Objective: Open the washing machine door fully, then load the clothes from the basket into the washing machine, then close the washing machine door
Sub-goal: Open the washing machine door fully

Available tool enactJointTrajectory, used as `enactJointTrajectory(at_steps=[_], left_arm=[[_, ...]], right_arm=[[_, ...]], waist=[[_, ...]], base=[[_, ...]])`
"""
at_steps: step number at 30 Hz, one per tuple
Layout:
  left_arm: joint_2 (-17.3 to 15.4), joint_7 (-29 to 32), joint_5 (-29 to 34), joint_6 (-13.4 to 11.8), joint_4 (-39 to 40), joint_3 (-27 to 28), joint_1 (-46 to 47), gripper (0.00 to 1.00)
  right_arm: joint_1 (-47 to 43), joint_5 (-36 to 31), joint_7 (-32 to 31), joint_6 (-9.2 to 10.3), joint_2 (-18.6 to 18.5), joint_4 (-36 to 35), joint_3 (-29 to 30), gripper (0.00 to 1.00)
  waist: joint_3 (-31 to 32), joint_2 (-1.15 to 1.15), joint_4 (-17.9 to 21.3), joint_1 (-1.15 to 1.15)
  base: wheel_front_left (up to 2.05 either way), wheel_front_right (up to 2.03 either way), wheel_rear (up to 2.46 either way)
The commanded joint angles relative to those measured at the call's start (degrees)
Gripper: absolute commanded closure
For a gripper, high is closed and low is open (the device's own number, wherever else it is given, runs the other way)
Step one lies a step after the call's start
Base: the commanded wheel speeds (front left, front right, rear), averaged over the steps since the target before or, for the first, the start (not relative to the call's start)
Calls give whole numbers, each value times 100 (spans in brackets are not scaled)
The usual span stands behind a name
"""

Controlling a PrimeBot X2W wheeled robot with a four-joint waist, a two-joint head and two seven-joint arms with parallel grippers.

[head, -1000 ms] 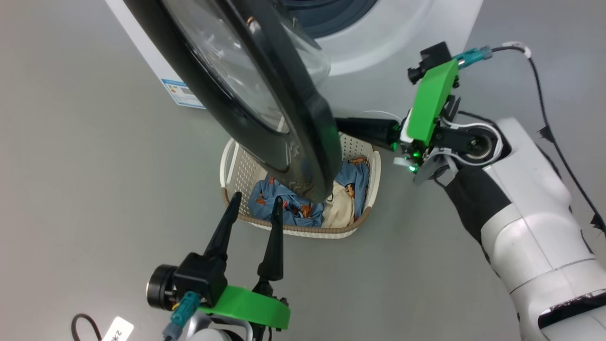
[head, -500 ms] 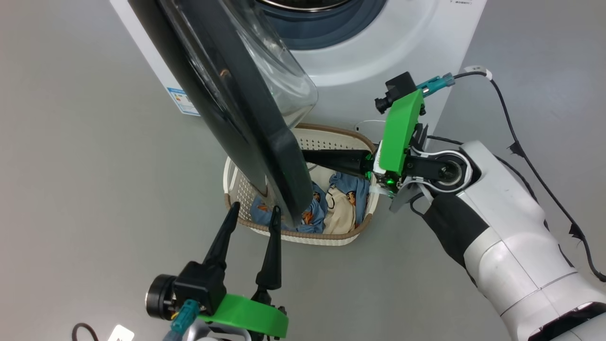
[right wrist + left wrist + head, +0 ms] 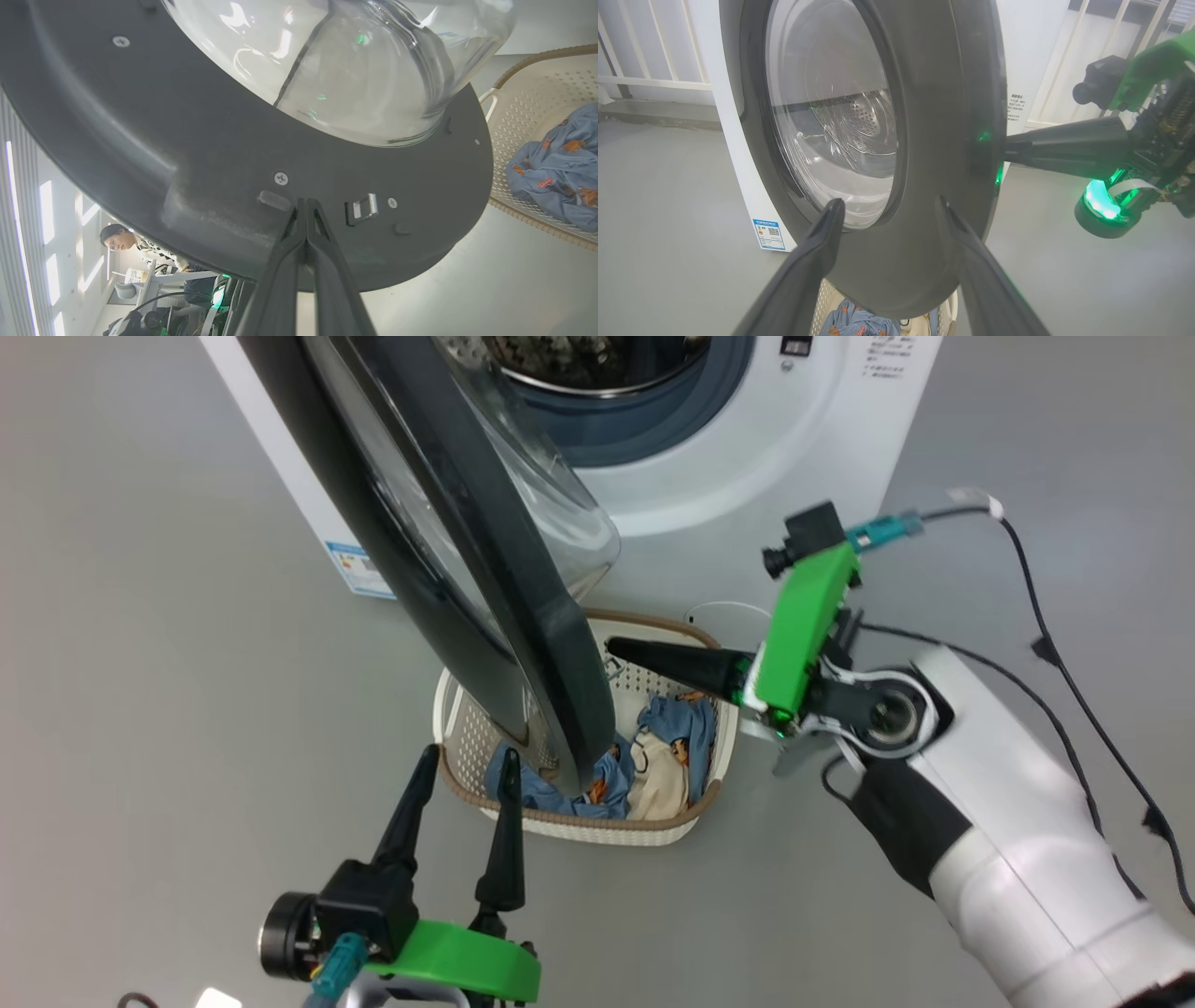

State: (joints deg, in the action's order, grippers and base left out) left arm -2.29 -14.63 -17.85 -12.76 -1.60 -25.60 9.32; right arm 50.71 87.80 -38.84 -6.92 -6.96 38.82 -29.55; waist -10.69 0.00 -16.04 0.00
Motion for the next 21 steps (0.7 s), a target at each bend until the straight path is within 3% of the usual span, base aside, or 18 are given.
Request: enactJointTrajectory(at_steps=[1, 7, 12, 16, 21], left_arm=[[-59, -37, 79, 34, 92, 232, -1, 0], [-59, -37, 177, 108, 67, 454, -143, 0], [-59, -37, 235, 160, 54, 701, -290, 0], [-59, -37, 272, 185, 82, 885, -431, 0], [-59, -37, 308, 221, 148, 1087, -578, 0]], right_arm=[[-228, -127, 150, -57, 16, -292, -49, 100], [-1036, -1057, 1195, -57, -542, -1306, -180, 100], [-1728, -2427, 2430, -57, -1081, -2109, -344, 100], [-2362, -3499, 3302, -57, -1413, -2509, -191, 100], [-3224, -4881, 4017, -57, -1550, -2879, 479, 100]], waist=[[151, 0, 100, 0], [478, 0, 370, 0], [728, 0, 638, 0], [873, 0, 816, 0], [948, 0, 1009, 0]], base=[[0, 0, 0], [0, 0, 0], [0, 0, 0], [0, 0, 0], [0, 0, 0]])
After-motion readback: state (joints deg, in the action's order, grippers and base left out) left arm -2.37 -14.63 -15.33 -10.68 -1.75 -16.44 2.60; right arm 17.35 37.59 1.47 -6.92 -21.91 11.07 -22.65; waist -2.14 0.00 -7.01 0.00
